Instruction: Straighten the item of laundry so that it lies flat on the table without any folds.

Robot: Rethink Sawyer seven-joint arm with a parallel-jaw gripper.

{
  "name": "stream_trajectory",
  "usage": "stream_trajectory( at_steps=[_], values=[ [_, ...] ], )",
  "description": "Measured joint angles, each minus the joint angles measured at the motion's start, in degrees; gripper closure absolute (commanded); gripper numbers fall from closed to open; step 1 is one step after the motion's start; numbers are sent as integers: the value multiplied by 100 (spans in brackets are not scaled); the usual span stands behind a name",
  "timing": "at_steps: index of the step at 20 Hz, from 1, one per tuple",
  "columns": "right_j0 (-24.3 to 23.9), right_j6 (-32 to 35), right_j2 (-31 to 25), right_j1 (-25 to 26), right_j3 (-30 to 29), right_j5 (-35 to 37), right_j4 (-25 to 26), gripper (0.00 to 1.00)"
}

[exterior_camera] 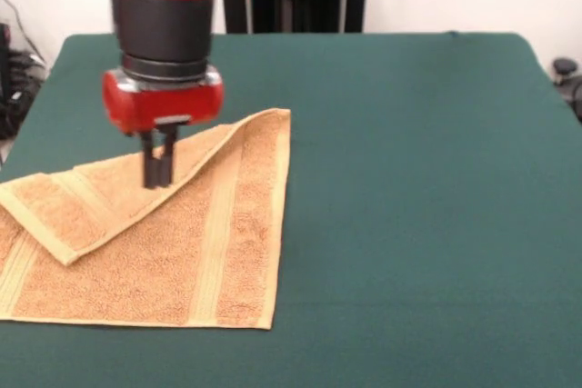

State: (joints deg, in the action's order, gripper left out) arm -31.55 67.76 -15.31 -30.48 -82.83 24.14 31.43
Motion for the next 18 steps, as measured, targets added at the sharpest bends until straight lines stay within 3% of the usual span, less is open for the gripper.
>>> stream_trajectory(
  at_steps=[18],
  values=[
    [-1081,0,-301,-149,584,635,-199,100]
  ],
)
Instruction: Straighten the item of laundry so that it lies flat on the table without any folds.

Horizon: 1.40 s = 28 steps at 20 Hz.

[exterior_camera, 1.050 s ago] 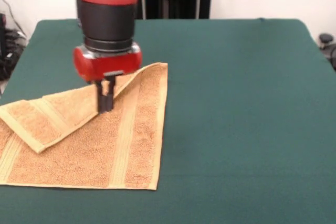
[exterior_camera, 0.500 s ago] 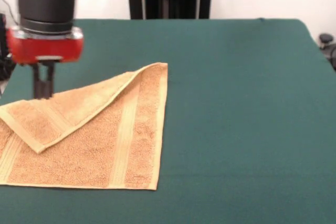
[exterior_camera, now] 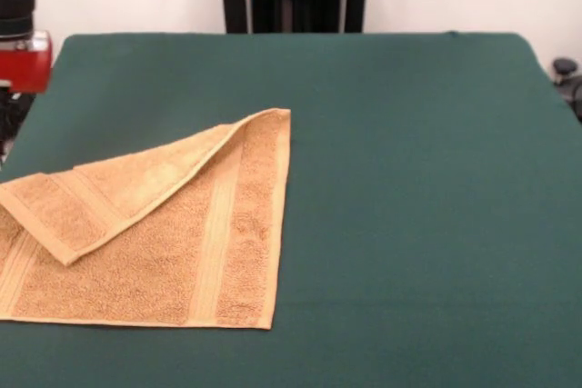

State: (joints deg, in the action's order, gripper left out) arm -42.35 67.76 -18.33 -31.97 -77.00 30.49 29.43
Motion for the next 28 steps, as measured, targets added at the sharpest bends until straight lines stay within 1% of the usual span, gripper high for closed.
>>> stream_trajectory(
  at_steps=[8,9,13,22,27,28],
  values=[
    [-331,0,-579,28,27,1,-217,100],
    [-403,0,-747,68,31,1,-261,100],
    [-471,0,-1000,186,32,0,-326,100],
    [-468,0,-1244,406,32,23,-499,100],
    [-369,0,-1236,432,46,382,-508,100],
    [-290,0,-1224,432,71,590,-499,0]
  ],
)
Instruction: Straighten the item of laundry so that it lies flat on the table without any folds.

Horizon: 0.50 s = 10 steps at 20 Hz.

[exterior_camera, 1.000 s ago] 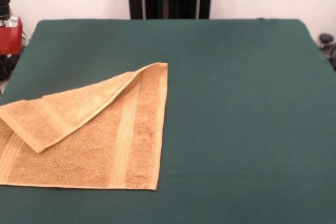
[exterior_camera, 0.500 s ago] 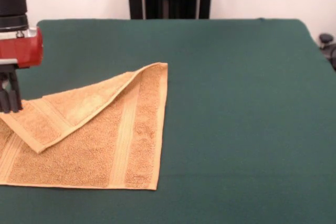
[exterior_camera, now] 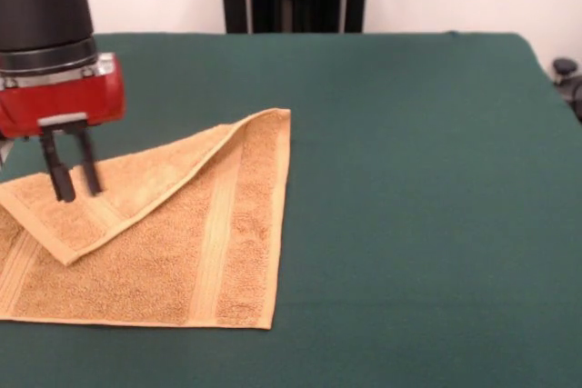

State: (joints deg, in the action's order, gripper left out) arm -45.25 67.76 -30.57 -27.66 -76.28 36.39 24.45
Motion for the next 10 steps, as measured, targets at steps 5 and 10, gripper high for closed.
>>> stream_trajectory(
  at_steps=[5,10],
  values=[
    [94,0,13,-11,16,206,18,0],
    [186,0,41,-44,51,275,165,0]
  ],
)
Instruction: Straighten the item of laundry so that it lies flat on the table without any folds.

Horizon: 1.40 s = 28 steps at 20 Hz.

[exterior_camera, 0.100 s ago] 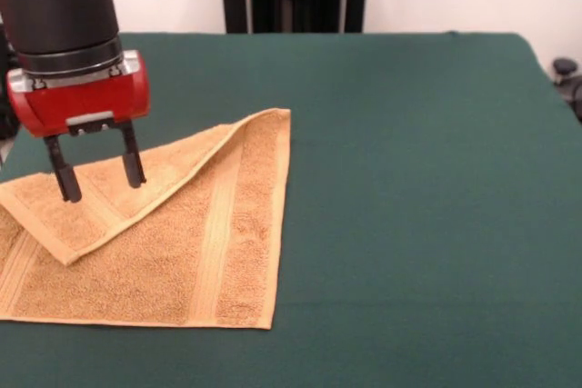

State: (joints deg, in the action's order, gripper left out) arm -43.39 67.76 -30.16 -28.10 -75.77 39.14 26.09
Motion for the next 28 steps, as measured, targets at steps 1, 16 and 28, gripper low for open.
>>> stream_trajectory(
  at_steps=[1,16,28],
  values=[
    [5,0,0,-6,6,0,34,0],
    [138,0,211,30,499,0,618,0],
    [113,0,211,403,553,0,598,0]
  ],
)
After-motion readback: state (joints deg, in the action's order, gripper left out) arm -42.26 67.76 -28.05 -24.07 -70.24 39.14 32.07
